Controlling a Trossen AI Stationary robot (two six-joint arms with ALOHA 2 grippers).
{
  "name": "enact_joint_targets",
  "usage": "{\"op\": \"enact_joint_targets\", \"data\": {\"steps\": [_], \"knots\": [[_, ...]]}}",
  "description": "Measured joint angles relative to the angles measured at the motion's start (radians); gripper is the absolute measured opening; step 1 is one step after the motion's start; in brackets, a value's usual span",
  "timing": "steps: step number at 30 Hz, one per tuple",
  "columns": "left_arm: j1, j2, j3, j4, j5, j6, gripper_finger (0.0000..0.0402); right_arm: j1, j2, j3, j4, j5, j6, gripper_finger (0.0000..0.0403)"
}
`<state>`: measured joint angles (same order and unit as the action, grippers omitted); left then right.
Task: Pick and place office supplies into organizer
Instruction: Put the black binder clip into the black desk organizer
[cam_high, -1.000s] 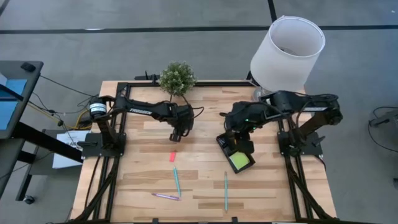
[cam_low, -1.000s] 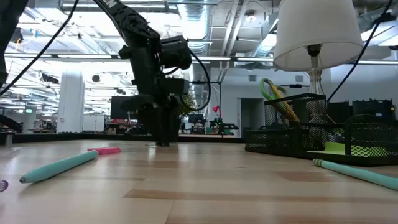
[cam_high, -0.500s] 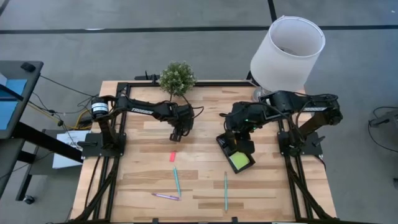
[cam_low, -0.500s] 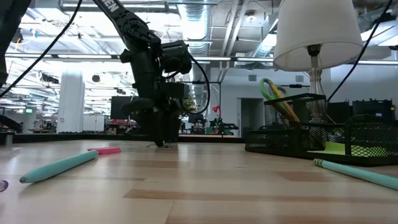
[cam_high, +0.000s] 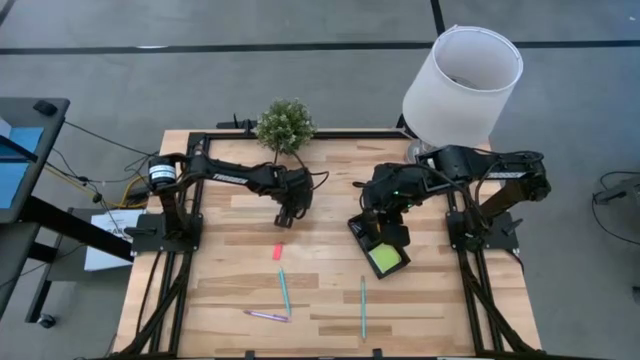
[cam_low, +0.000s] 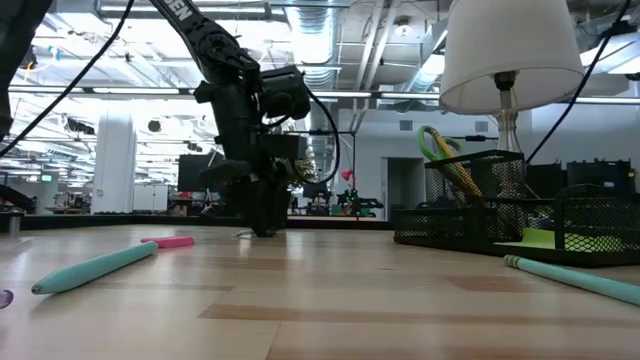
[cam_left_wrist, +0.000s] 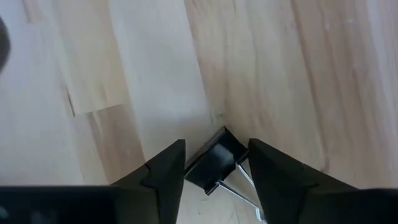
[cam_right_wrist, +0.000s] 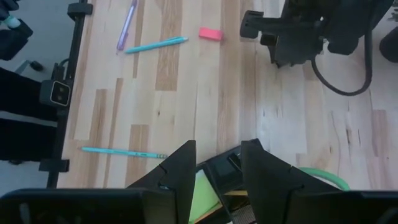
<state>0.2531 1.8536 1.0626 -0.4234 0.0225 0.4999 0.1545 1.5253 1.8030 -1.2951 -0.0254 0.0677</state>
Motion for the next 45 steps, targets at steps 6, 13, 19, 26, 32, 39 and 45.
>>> {"op": "enact_joint_targets", "data": {"steps": [6, 13, 19, 26, 32, 39, 45], "knots": [[-0.002, 0.027, 0.001, -0.011, 0.028, -0.020, 0.0108, 0.000, -0.001, 0.000, -0.004, -0.001, 0.000, 0.0118], [-0.003, 0.033, 0.049, -0.057, 0.028, -0.051, 0.0039, 0.000, -0.001, 0.000, -0.006, -0.001, -0.001, 0.0118], [0.000, 0.040, 0.211, -0.253, 0.079, -0.082, 0.0022, 0.000, -0.001, 0.000, -0.006, -0.001, -0.022, 0.0118], [-0.002, 0.039, 0.383, -0.553, 0.104, -0.146, 0.0077, 0.002, -0.001, 0.000, -0.006, -0.004, -0.023, 0.0118], [-0.017, 0.039, 0.404, -0.909, 0.161, -0.415, 0.0138, 0.006, -0.001, 0.000, -0.017, -0.005, -0.045, 0.0118], [-0.139, -0.008, 0.289, -0.847, 0.148, -0.687, 0.0166, 0.023, -0.001, 0.000, -0.040, -0.006, -0.077, 0.0118], [-0.199, -0.028, 0.225, -0.680, -0.091, -0.966, 0.0168, 0.035, -0.001, 0.000, -0.076, -0.006, -0.099, 0.0118]]}}
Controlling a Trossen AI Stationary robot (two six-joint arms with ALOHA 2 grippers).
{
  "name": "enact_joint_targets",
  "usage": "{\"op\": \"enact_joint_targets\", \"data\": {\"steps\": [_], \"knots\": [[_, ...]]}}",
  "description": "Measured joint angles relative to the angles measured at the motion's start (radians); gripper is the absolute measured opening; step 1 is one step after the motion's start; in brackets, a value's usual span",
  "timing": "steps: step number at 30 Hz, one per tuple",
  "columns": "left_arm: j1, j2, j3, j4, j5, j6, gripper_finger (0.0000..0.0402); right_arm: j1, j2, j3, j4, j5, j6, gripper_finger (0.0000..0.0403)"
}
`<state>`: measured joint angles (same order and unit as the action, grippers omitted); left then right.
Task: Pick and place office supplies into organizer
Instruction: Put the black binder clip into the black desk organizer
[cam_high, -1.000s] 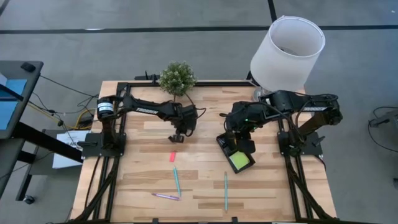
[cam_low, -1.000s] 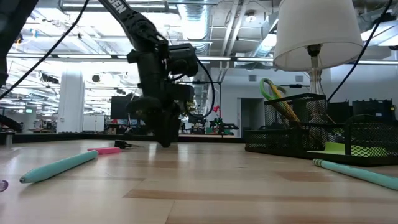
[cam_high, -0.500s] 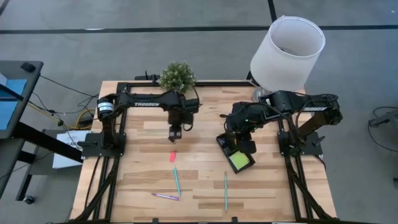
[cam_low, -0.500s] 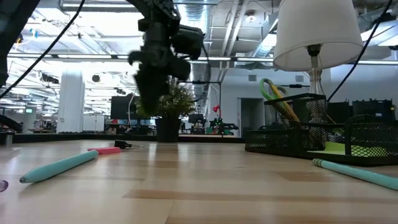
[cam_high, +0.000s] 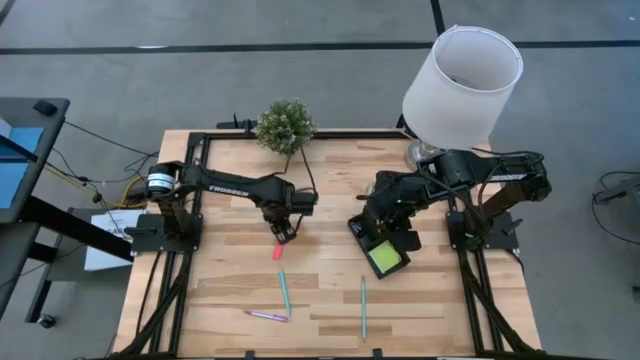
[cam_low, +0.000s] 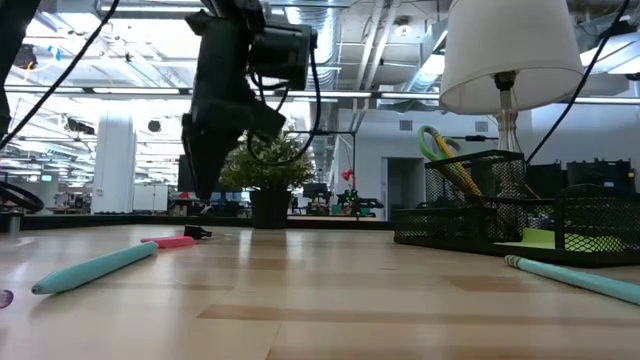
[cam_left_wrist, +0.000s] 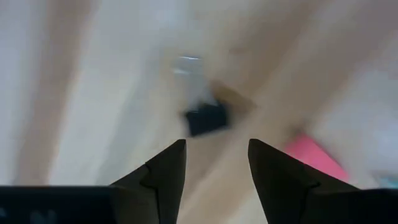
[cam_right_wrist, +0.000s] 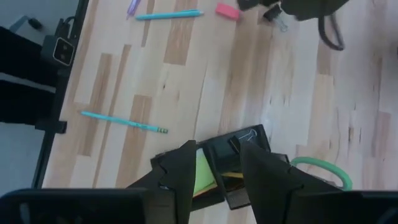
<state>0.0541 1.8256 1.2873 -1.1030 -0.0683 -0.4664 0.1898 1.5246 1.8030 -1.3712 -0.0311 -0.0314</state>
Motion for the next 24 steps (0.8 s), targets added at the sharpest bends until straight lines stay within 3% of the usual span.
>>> {"op": "enact_joint_targets", "data": {"steps": [3, 10, 24], "knots": [[-0.007, -0.001, -0.032, 0.007, -0.053, -0.093, 0.0168, -0.002, 0.000, 0.000, -0.005, 0.000, -0.011, 0.0118], [-0.013, 0.000, -0.124, 0.140, 0.023, -0.230, 0.0168, -0.002, 0.000, 0.000, -0.008, -0.040, -0.030, 0.0118], [-0.004, 0.000, -0.121, 0.129, 0.003, -0.281, 0.0168, -0.015, 0.000, 0.000, -0.004, -0.077, -0.022, 0.0118]]}}
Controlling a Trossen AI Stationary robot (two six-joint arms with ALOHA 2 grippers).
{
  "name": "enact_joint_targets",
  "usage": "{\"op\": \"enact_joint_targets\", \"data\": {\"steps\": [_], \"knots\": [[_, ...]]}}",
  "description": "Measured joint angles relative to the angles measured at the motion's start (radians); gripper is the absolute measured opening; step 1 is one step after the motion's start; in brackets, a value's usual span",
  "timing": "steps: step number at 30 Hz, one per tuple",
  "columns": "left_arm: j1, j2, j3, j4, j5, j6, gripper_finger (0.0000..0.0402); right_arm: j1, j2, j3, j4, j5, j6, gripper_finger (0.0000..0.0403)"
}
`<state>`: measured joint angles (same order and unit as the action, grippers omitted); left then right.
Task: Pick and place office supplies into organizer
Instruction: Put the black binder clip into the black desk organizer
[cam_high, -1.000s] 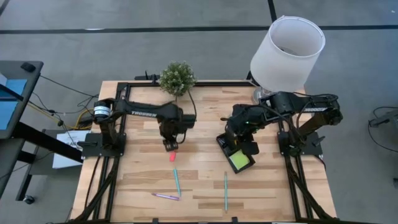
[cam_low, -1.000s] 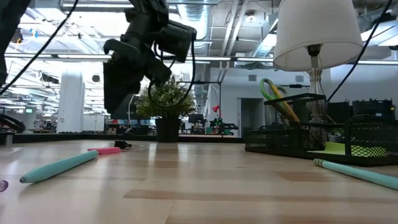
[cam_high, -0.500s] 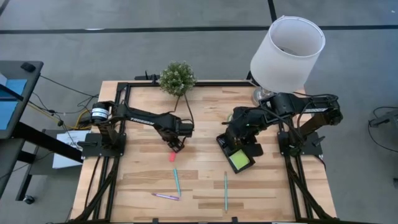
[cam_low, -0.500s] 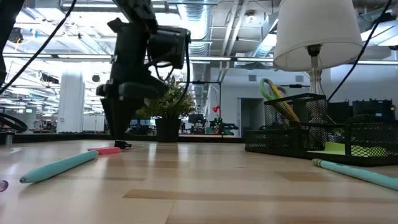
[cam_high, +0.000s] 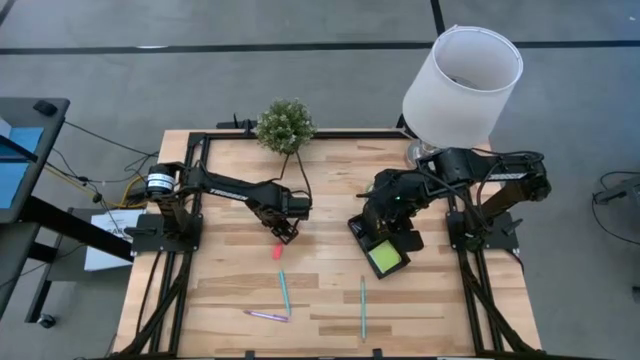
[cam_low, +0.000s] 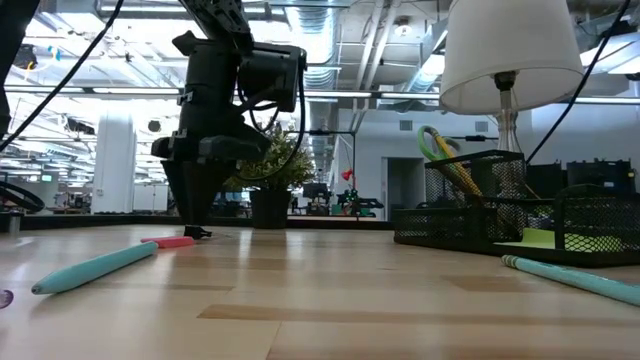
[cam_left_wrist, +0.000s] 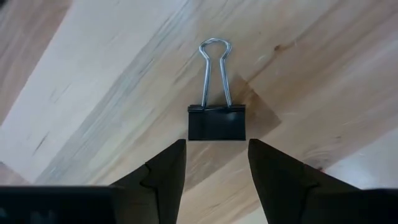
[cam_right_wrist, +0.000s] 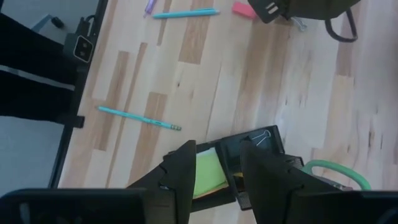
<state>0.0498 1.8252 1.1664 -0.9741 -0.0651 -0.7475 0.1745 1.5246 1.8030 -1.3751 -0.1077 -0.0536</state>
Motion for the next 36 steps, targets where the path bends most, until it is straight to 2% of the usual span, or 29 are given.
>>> {"op": "enact_joint_targets", "data": {"steps": [9, 36], "knots": [[-0.001, 0.000, 0.000, -0.003, 0.042, -0.008, 0.0168, 0.000, 0.000, 0.000, 0.041, 0.005, 0.000, 0.0118], [-0.001, 0.000, 0.007, -0.001, 0.007, 0.022, 0.0168, -0.007, 0.000, 0.000, 0.053, 0.008, 0.001, 0.0118]]}}
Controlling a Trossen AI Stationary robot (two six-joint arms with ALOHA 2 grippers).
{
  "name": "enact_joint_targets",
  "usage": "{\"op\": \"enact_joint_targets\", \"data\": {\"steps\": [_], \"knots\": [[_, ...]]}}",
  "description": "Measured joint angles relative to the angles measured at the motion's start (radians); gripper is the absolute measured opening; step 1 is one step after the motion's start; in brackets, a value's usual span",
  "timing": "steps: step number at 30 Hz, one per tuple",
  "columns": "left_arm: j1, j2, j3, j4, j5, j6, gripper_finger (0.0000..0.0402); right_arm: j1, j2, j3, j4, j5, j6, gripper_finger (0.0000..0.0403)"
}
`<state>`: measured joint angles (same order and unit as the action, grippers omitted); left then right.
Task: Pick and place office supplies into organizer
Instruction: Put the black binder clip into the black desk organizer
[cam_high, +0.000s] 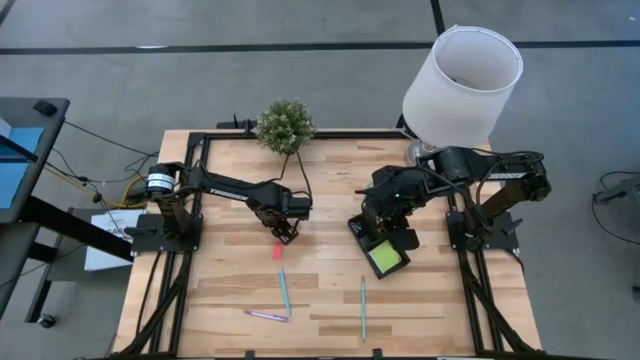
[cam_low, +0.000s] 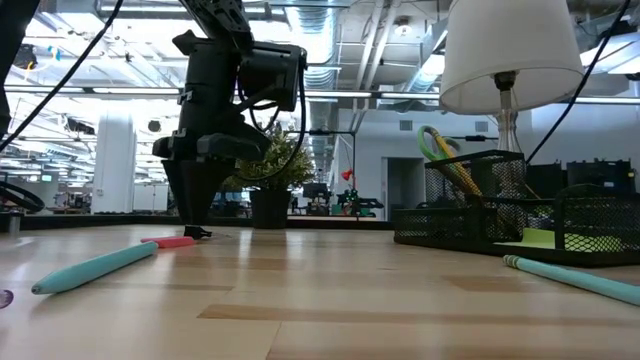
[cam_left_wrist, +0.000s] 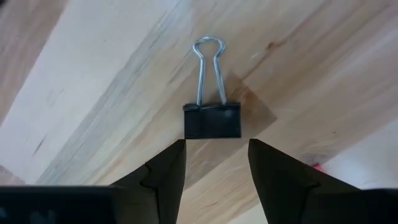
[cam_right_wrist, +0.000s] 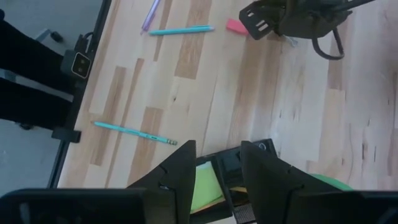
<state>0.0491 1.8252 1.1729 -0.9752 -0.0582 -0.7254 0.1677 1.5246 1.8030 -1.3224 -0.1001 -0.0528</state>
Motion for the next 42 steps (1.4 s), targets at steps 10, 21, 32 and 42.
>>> {"op": "enact_joint_targets", "data": {"steps": [10, 21, 32, 42], "knots": [[0.034, 0.000, 0.029, 0.045, 0.019, 0.039, 0.0255, 0.000, 0.000, 0.000, 0.001, 0.000, 0.000, 0.0118], [0.024, 0.000, 0.029, -0.028, -0.019, -0.029, 0.0342, 0.000, 0.000, 0.000, 0.026, 0.000, 0.000, 0.0118], [-0.005, 0.000, -0.006, 0.015, -0.053, -0.100, 0.0320, 0.000, 0.000, 0.000, 0.056, 0.000, 0.000, 0.0118], [-0.002, 0.000, -0.076, 0.126, -0.006, -0.117, 0.0319, 0.000, 0.000, 0.000, 0.111, 0.000, 0.000, 0.0118]]}}
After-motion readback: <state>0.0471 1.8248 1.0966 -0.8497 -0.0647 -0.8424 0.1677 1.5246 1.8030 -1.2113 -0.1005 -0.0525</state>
